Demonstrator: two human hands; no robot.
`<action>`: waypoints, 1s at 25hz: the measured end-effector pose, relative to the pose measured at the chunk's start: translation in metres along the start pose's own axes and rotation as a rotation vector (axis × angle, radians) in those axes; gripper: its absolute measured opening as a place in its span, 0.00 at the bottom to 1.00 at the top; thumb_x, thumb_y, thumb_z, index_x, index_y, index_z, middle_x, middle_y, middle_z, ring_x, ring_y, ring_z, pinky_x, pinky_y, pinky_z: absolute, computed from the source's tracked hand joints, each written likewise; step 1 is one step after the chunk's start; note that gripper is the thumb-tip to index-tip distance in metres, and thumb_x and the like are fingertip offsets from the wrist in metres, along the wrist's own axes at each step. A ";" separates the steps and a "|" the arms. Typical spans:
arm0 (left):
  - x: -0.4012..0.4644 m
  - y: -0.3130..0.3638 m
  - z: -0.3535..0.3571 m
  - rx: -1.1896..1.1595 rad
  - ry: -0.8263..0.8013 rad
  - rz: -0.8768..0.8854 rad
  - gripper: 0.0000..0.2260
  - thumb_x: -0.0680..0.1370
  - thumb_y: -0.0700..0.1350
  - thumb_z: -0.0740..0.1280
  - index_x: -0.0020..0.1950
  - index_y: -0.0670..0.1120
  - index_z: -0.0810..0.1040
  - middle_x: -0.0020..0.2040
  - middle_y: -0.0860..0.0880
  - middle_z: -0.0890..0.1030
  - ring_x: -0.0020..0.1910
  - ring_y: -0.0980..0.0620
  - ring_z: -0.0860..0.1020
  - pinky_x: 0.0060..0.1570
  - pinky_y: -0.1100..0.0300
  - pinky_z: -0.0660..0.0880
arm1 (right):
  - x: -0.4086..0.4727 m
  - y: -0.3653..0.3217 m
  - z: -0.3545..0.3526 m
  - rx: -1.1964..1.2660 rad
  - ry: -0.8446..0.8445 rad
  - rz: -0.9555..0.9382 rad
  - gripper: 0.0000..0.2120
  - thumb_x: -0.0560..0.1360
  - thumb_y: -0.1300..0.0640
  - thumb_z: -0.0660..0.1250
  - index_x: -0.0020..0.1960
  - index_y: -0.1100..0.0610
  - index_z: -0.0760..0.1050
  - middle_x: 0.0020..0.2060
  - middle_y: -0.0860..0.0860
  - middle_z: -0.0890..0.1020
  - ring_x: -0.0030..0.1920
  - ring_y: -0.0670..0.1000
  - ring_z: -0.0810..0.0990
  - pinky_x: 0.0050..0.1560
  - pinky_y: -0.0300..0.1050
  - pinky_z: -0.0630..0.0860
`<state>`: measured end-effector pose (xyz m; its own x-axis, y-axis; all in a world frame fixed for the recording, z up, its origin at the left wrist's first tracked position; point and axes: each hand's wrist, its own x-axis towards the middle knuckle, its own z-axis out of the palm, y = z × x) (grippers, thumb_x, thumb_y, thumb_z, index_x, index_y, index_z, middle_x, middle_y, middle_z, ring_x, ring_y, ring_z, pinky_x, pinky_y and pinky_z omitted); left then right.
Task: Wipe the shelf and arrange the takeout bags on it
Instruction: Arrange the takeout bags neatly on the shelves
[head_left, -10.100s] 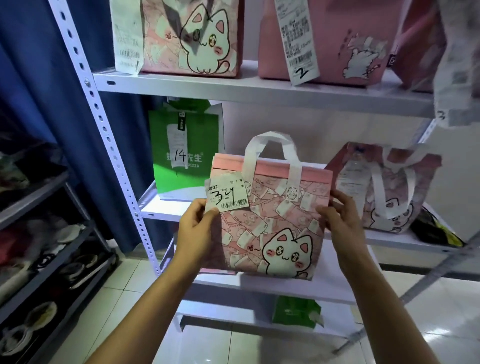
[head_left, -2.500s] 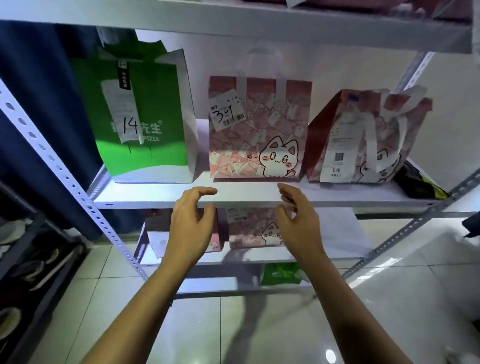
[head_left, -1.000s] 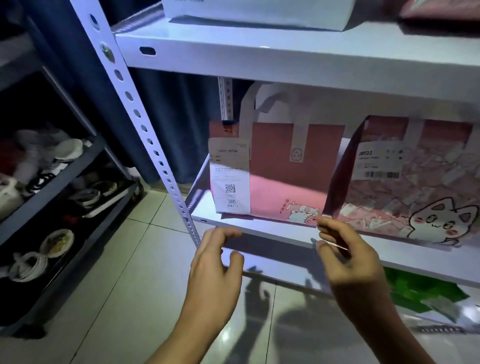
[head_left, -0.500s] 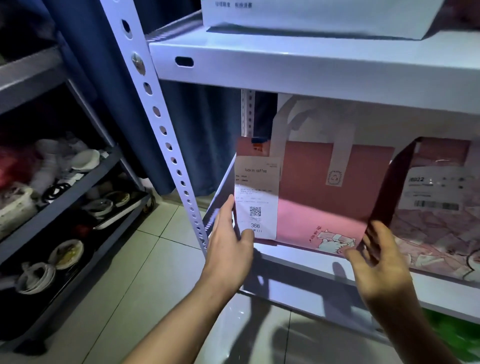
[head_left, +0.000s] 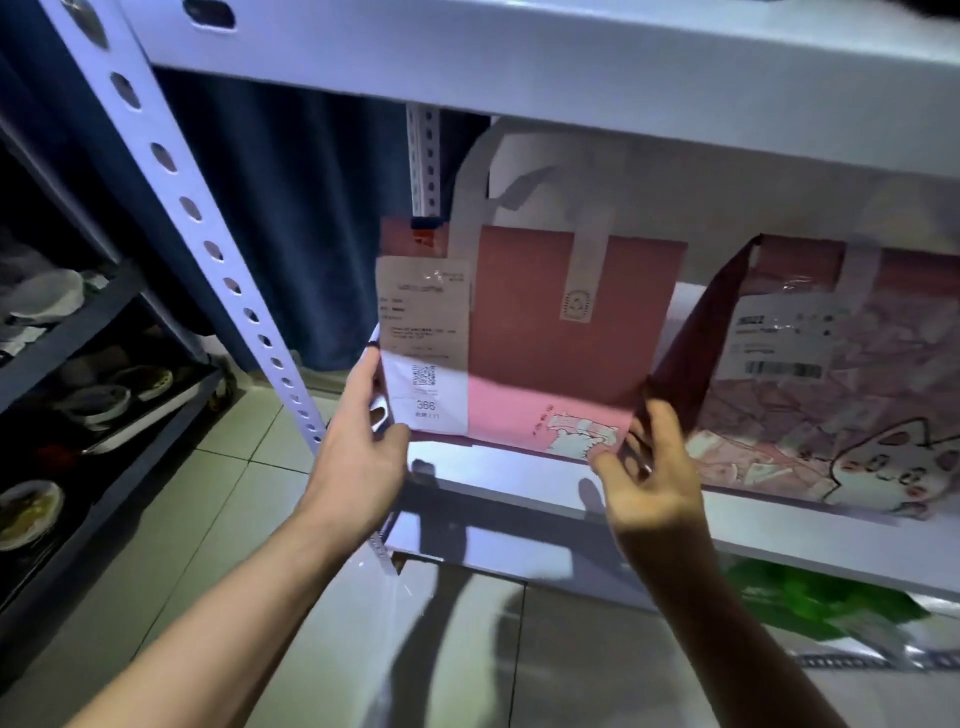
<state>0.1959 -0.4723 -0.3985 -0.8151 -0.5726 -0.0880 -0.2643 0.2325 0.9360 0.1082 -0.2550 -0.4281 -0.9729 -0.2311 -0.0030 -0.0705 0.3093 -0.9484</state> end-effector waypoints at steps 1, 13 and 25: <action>0.002 -0.001 0.000 0.011 0.004 0.004 0.31 0.80 0.32 0.58 0.75 0.63 0.64 0.63 0.67 0.77 0.62 0.67 0.75 0.58 0.68 0.75 | 0.001 0.003 0.002 -0.028 0.015 0.010 0.27 0.75 0.58 0.70 0.72 0.54 0.67 0.63 0.52 0.80 0.64 0.52 0.80 0.68 0.53 0.75; -0.071 0.018 0.058 0.074 0.033 -0.009 0.22 0.80 0.35 0.62 0.68 0.58 0.68 0.64 0.53 0.75 0.60 0.50 0.76 0.54 0.56 0.70 | -0.026 0.005 -0.081 -0.011 0.168 0.082 0.33 0.72 0.52 0.65 0.76 0.41 0.64 0.71 0.47 0.76 0.70 0.46 0.74 0.72 0.54 0.71; -0.063 0.063 0.213 0.063 -0.262 -0.042 0.27 0.82 0.41 0.62 0.79 0.55 0.60 0.74 0.56 0.68 0.60 0.62 0.72 0.64 0.59 0.70 | -0.003 0.049 -0.252 -0.093 0.513 0.251 0.34 0.78 0.60 0.69 0.79 0.47 0.58 0.73 0.54 0.69 0.71 0.54 0.69 0.70 0.55 0.69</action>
<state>0.1205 -0.2542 -0.4064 -0.9063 -0.3614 -0.2192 -0.3256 0.2663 0.9072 0.0528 -0.0072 -0.3944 -0.9430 0.3293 -0.0478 0.1794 0.3821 -0.9065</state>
